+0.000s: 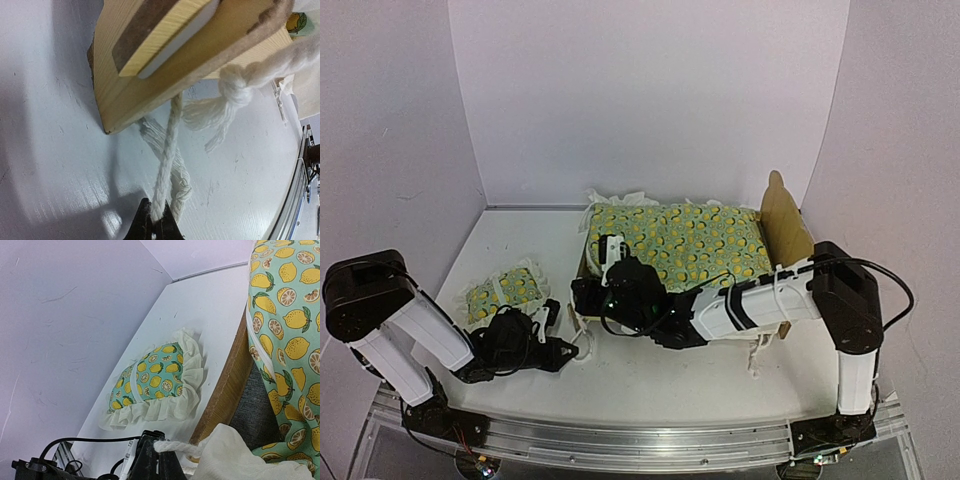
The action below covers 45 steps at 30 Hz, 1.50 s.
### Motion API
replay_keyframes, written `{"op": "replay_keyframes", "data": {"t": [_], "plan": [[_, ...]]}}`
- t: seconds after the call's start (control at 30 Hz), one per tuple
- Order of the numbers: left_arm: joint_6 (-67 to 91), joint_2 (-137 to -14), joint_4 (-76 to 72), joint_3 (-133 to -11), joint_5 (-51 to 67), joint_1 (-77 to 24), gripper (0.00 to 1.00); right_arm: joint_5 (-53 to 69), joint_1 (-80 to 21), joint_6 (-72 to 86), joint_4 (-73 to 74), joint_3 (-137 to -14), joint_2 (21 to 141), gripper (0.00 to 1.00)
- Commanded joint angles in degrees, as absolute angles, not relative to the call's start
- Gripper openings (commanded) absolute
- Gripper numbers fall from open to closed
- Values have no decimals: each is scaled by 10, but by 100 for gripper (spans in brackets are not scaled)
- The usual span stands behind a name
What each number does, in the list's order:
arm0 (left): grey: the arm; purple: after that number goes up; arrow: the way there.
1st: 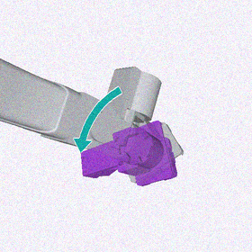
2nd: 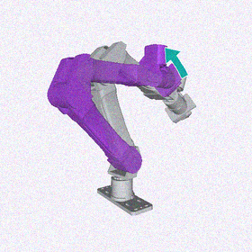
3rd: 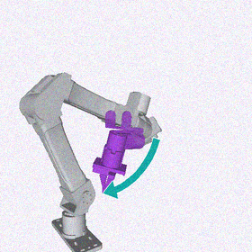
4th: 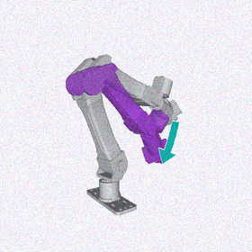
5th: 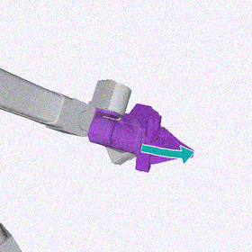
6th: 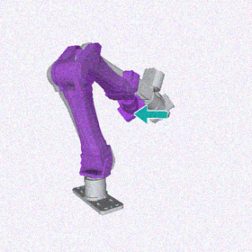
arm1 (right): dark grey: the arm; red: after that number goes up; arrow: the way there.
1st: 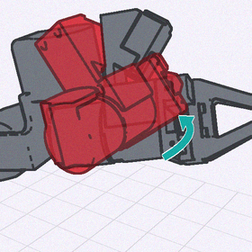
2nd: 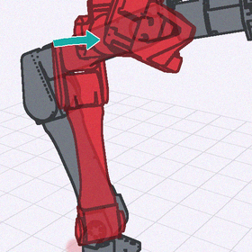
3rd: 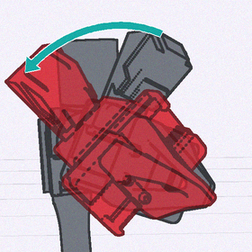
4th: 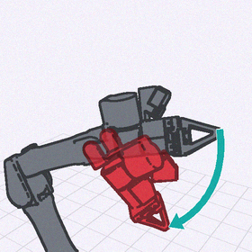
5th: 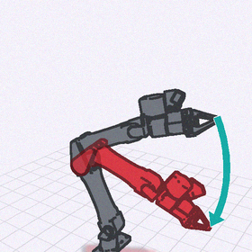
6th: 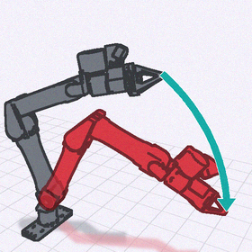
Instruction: Set up the pet bed
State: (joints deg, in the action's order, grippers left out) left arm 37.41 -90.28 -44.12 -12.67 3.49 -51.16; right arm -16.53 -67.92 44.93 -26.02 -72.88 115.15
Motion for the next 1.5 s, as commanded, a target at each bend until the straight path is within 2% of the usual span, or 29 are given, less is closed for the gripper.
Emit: {"op": "replay_keyframes", "data": {"t": [0.0, 0.27, 0.43, 0.47, 0.6, 0.67, 0.73, 0.83, 0.93, 1.03, 1.17, 1.47], "plan": [[365, -882, -470, -123, 57, -511, 0, -165, -684, 456, -297, -769, 1179, 0], [348, -819, -474, -108, 92, -515, 0, -179, -700, 383, -228, -802, 1222, 0], [338, -792, -473, -100, 118, -517, 0, -182, -700, 334, -68, -870, 1228, 0], [339, -789, -473, -101, 119, -517, 0, -169, -700, 323, -45, -876, 1218, 8], [344, -779, -472, -112, 124, -516, 0, -83, -699, 291, 72, -879, 1161, 48], [347, -777, -469, -116, 125, -516, 0, -57, -700, 281, 141, -872, 1134, 55], [355, -773, -453, -120, 117, -515, 0, -19, -699, 274, 141, -832, 1097, 61], [363, -761, -400, -133, 106, -511, 0, -4, -699, 260, 140, -786, 1064, 63], [363, -730, -370, -135, 95, -510, 0, 16, -699, 238, 119, -757, 1069, 61], [350, -703, -322, -144, 66, -508, 0, 22, -700, 207, 73, -746, 1102, 53], [343, -707, -265, -157, 49, -493, 0, -31, -700, 153, 42, -761, 1154, 44], [352, -753, -256, -168, 70, -489, 0, -146, -700, 105, -51, -774, 1233, 47]]}}
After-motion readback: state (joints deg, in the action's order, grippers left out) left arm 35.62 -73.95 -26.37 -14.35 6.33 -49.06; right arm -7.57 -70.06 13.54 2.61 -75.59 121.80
